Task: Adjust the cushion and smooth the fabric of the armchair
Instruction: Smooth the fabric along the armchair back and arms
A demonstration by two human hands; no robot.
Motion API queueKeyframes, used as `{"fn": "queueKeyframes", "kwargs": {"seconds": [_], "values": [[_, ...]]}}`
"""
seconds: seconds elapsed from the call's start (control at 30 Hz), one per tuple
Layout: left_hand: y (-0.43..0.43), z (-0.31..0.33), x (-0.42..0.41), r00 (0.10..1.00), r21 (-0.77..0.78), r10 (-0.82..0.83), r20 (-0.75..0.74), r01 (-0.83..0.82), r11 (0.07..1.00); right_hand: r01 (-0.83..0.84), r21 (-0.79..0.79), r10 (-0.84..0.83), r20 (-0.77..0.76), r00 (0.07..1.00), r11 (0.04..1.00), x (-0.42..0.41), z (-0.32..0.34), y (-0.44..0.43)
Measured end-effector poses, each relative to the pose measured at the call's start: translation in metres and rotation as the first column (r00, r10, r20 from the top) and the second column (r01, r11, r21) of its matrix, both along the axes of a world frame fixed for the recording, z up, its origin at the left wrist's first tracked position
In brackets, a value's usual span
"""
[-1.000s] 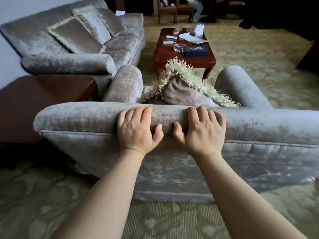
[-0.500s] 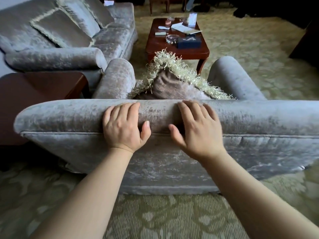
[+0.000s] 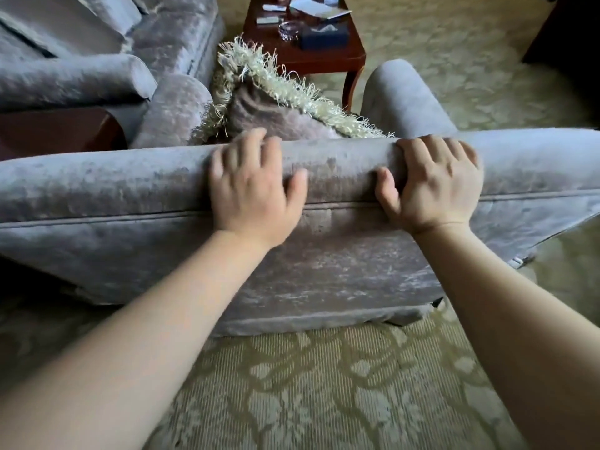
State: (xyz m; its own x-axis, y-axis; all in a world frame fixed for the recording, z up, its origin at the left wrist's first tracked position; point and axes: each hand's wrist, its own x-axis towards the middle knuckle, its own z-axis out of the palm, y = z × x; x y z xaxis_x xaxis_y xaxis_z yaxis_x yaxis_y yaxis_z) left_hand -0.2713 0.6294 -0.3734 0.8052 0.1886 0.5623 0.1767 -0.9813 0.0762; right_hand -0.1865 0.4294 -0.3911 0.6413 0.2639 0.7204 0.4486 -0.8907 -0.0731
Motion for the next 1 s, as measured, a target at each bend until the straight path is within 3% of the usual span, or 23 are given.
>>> {"fn": "queueKeyframes", "kwargs": {"seconds": [0.07,0.17,0.27,0.37,0.5,0.67,0.83,1.0], "values": [[-0.049,-0.002,0.017,0.994,0.025,-0.094,-0.062,0.096,0.995,-0.009,-0.003,0.009,-0.007,1.000,1.000,-0.003,0.002,-0.001],[-0.070,-0.002,0.025,0.998,-0.040,-0.002,-0.060,0.000,0.999,-0.088,-0.001,0.088,-0.069,0.994,0.996,-0.003,0.008,-0.003],[-0.068,-0.005,0.022,1.000,-0.038,-0.019,-0.020,0.018,0.999,-0.227,-0.107,0.217,-0.099,0.971,0.968,0.008,0.012,-0.034],[-0.071,-0.001,0.023,0.998,-0.002,0.011,-0.054,-0.011,1.000,-0.175,-0.168,0.163,-0.078,0.983,0.970,0.023,0.014,-0.077],[-0.106,0.012,0.040,0.984,-0.060,0.059,-0.168,-0.070,0.996,-0.155,-0.125,0.145,-0.090,0.985,0.980,0.024,0.013,-0.079],[-0.115,0.006,0.070,1.000,0.005,-0.024,0.004,0.024,1.000,-0.180,-0.052,0.183,0.078,0.980,0.982,0.050,0.005,-0.079],[-0.130,0.013,0.063,0.991,-0.019,-0.009,-0.134,0.006,1.000,-0.150,-0.050,0.149,-0.032,0.988,0.987,0.040,0.010,-0.089],[-0.123,0.011,0.079,0.999,0.044,-0.015,-0.046,0.017,0.999,-0.097,-0.008,0.097,0.030,0.995,0.995,0.058,0.010,-0.081]]}}
